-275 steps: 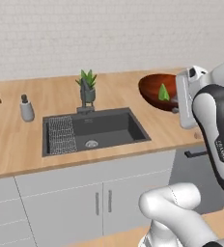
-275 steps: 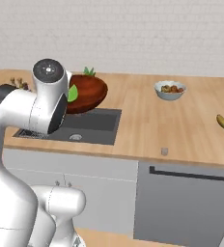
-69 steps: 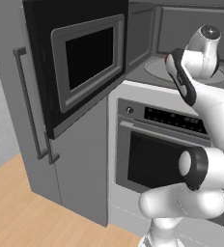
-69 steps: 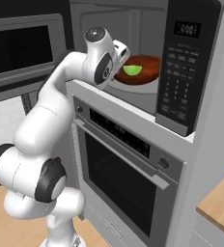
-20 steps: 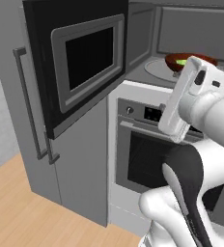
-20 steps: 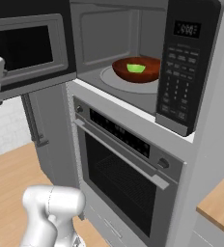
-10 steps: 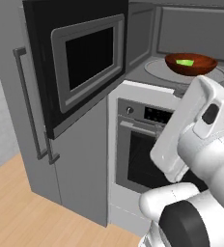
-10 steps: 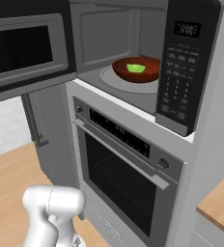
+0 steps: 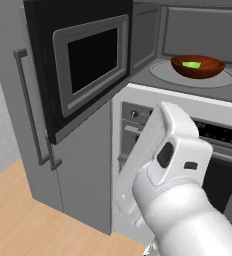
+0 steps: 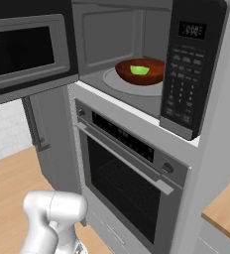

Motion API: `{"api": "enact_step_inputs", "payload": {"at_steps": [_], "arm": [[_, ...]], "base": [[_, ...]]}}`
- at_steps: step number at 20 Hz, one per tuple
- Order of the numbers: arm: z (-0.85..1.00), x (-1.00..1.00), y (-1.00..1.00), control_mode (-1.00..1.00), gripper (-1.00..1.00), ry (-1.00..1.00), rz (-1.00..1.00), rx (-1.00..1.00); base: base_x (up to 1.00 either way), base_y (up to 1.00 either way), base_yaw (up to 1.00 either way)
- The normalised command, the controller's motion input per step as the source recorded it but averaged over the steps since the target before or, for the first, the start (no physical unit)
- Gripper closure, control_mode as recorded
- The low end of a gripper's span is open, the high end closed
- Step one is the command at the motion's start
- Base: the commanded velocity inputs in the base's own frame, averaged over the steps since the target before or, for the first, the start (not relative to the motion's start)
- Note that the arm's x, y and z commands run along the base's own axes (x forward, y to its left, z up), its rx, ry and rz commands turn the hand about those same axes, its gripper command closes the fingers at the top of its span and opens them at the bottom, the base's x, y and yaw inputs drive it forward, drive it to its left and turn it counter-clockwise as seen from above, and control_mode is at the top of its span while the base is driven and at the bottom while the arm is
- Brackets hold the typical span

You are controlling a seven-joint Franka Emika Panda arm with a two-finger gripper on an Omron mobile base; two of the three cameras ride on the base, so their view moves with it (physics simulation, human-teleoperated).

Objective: Pick the lemon wedge from the sink and place it in the bowl. Then pick the bowl and place it in the microwave. Then close the microwave door and press the start button.

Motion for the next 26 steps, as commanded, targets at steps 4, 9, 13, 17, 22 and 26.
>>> {"api": "enact_step_inputs", "payload": {"at_steps": [4, 9, 13, 17, 22, 26], "arm": [[-0.35, 0.09, 0.81, -1.0, -1.0, -0.16, -0.07, -0.06], [-0.45, 0.36, 0.68, -1.0, -1.0, -0.04, -0.07, -0.04], [-0.46, 0.6, 0.47, -1.0, -1.0, 0.0, -0.05, -0.02], [-0.41, 0.51, 0.74, -1.0, -1.0, 0.0, -0.04, -0.09], [-0.28, 0.57, 0.39, -1.0, -1.0, 0.0, -0.06, -0.07], [-0.27, 0.68, 0.23, -1.0, -1.0, 0.0, -0.07, -0.02]], "base": [[0.0, 0.0, 0.0], [0.0, 0.0, 0.0], [0.0, 0.0, 0.0], [0.0, 0.0, 0.0], [0.0, 0.0, 0.0], [0.0, 0.0, 0.0]]}}
